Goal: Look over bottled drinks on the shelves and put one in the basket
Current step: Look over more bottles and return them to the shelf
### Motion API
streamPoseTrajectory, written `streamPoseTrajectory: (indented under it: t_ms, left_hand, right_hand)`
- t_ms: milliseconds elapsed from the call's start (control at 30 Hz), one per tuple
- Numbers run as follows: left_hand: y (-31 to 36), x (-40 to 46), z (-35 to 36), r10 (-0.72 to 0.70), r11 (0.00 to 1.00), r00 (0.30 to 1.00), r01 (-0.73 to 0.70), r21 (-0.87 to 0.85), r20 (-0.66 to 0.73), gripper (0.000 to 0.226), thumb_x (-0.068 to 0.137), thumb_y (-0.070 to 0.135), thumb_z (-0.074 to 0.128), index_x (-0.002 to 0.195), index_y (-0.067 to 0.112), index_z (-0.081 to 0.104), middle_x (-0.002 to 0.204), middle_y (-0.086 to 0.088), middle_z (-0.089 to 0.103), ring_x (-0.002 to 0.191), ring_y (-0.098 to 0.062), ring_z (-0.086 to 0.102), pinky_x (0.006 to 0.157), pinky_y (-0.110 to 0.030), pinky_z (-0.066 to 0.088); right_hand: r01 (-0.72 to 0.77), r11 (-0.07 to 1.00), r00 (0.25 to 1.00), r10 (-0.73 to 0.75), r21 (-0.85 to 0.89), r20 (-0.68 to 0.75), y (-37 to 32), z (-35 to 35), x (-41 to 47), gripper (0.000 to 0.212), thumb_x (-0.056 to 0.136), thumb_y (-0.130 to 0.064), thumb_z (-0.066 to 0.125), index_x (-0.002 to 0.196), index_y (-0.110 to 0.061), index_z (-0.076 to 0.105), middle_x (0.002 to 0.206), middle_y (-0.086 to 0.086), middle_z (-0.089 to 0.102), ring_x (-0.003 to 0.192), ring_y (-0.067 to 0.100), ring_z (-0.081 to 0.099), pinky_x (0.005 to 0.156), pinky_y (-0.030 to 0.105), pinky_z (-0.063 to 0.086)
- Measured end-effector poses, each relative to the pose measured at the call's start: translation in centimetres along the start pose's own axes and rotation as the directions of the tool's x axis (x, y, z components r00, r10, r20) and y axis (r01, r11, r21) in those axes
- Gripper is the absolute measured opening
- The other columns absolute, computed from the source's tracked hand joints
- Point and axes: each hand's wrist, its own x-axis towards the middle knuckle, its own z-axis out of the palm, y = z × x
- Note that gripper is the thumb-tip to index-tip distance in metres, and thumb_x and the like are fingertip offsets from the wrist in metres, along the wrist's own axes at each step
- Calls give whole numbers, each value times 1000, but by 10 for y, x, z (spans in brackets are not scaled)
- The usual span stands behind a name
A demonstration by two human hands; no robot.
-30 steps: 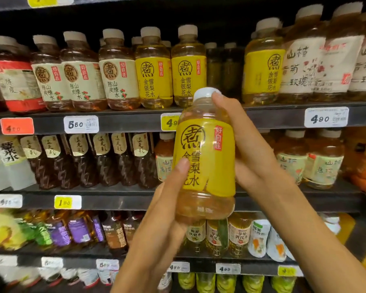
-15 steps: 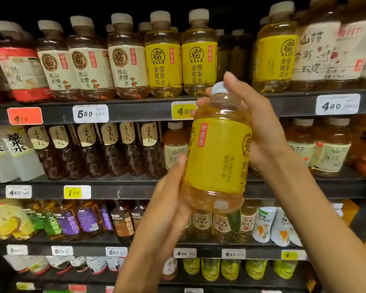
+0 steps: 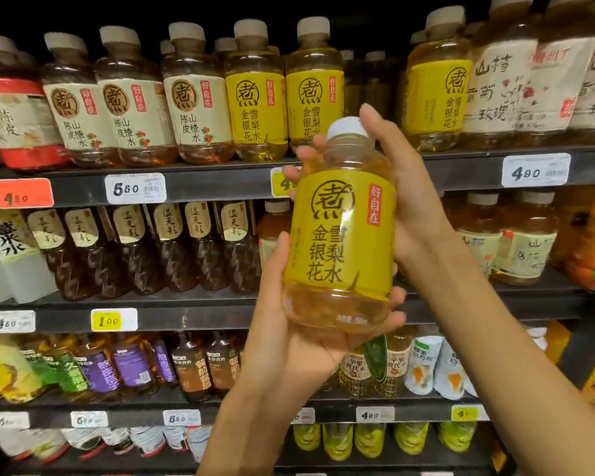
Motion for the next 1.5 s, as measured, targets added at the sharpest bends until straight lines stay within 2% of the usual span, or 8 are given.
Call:
streamPoseTrajectory:
  t_ms: [133,333,467,600,867,1000,1267,1500]
  left_hand:
    - [-1,1,-15,141,940,982,-93,329,-126,69,88,62,41,136,13,52,125,-17,64,113,-34,63,93,-52,52]
    - [2,-3,-13,186,711,968,-13,703,-169,80,67,79,58,127,27,59,119,1,70,114,-22,64,106,-51,38]
    - [0,-3,-15,163,852,973,-57,520,-161,54,73,64,66,114,28,70,116,-5,71,107,-24,68,93,-43,54]
    - [4,-2,-10,14,993,999,-8,114,-45,84,63,58,78,125,4,61,113,-30,65,90,-40,69,69,-41,59]
    - [6,-1,-20,149,899,981,-82,430,-124,80,72,69,58,132,17,55,124,-15,65,115,-33,62,91,-45,54]
    - [3,-5,-14,197,791,976,-102,603,-93,62,75,65,64,122,26,62,117,-3,71,108,-21,67,86,-26,55]
    - [0,-4,-8,-3,1000,998,2,21,59,80,77,62,62,124,-3,60,107,-29,66,89,-35,69,71,-37,57]
    - [7,0,-16,123,953,985,-83,293,-123,62,80,57,53,126,17,61,122,-16,66,110,-32,65,80,-40,58]
  right_hand:
    - [34,991,997,-43,-133,-63,-3,0,0,38,95,-40,51,95,-3,62,80,11,71,72,20,70,67,31,58]
    - [17,912,978,-100,-409,-184,-3,-5,4,32,92,-43,57,94,-12,66,93,10,69,78,18,68,70,31,58]
    - [-49,890,987,-27,-453,-158,-4,-9,6,33,91,-48,56,91,-17,67,96,7,71,87,20,68,82,36,57]
    - [-95,980,995,86,-174,-57,-1,-6,7,36,90,-41,53,102,-8,60,92,11,71,91,25,68,82,38,56]
    - [31,948,991,-71,-316,-116,-6,-2,8,32,96,-36,51,95,-6,61,78,8,73,71,18,71,65,28,58]
    - [39,864,970,-154,-503,-188,-10,-1,7,30,93,-40,56,86,-14,67,84,6,74,75,15,70,67,28,58]
    - [60,986,998,-64,-154,-22,-3,5,1,36,89,-37,50,101,-4,59,91,13,69,92,28,65,85,37,53]
    - [108,960,983,-142,-257,-117,-9,6,-1,26,96,-31,52,91,-7,62,76,4,71,73,19,69,67,29,58]
